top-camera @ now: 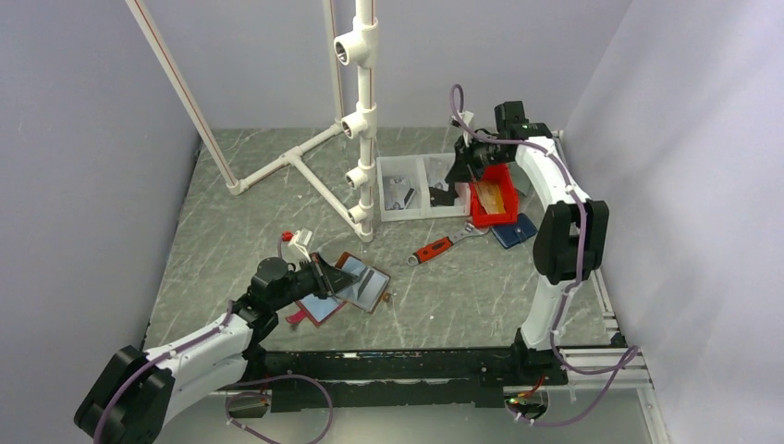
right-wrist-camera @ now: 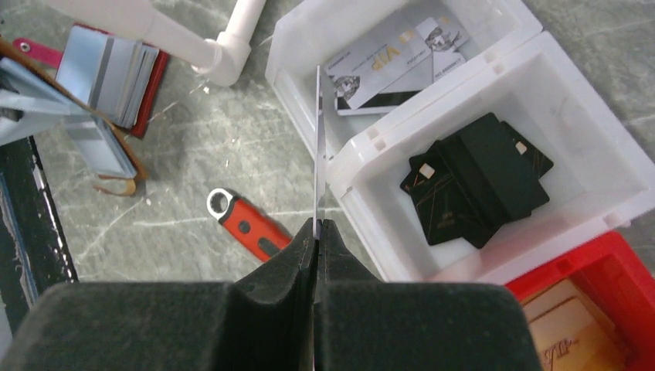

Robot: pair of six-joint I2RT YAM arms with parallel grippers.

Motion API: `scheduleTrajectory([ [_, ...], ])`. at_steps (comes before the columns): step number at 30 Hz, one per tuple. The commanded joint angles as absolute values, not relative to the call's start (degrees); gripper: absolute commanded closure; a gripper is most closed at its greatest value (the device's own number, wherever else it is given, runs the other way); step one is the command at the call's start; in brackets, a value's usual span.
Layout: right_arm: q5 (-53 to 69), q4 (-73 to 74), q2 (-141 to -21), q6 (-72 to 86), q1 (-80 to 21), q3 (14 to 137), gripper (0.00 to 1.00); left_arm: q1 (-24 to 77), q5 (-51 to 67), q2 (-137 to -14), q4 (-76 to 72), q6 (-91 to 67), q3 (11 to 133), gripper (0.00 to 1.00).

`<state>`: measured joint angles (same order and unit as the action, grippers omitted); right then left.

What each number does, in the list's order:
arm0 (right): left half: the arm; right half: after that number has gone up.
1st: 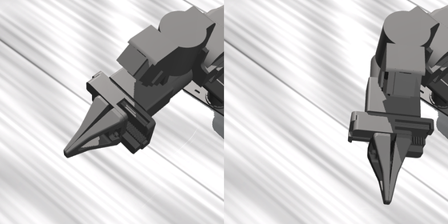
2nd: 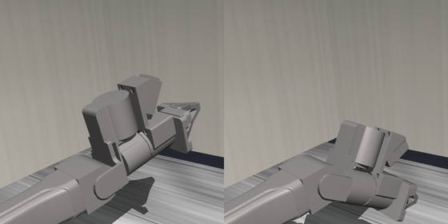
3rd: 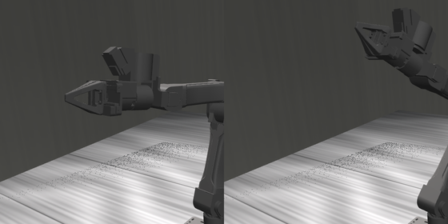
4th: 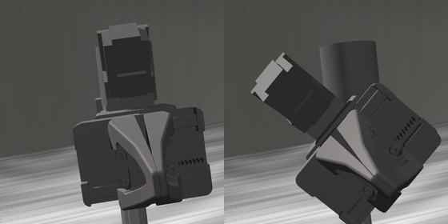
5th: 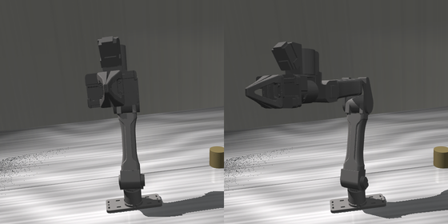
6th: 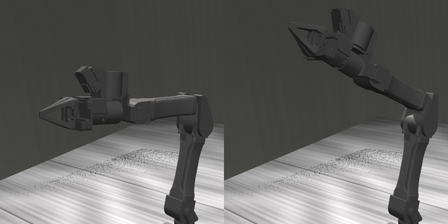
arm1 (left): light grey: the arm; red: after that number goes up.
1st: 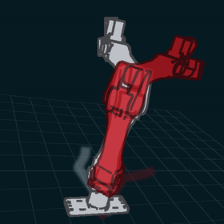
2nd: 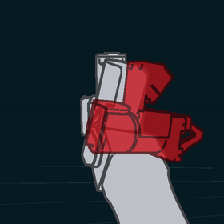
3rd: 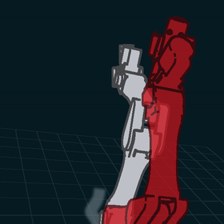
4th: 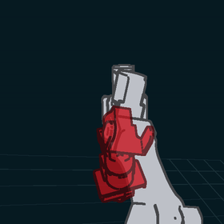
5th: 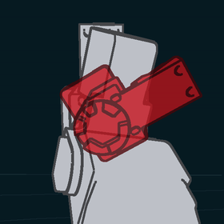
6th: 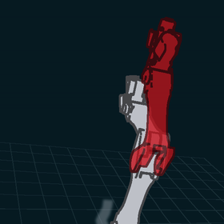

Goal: Take the credit cards out of the card holder
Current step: Place the credit card in the storage box.

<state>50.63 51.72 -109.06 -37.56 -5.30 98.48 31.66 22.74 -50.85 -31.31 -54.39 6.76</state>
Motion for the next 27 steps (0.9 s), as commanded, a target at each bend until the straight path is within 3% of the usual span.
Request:
scheduleTrajectory([
  [1, 50.48, 50.07, -112.46, -33.91, -7.86, 103.38, 1.0, 31.38, 24.31, -50.1, -34.89, -55.19, 7.28, 1.0],
  [15, 40.45, 51.85, -124.47, -28.53, -17.61, 117.53, 1.0, 31.38, 24.23, -49.27, -33.71, -55.43, 7.56, 1.0],
  [27, 34.9, 51.06, -129.58, -26.87, -20.66, 120.49, 1.0, 31.33, 24.36, -49.22, -33.49, -55.55, 7.46, 1.0],
])
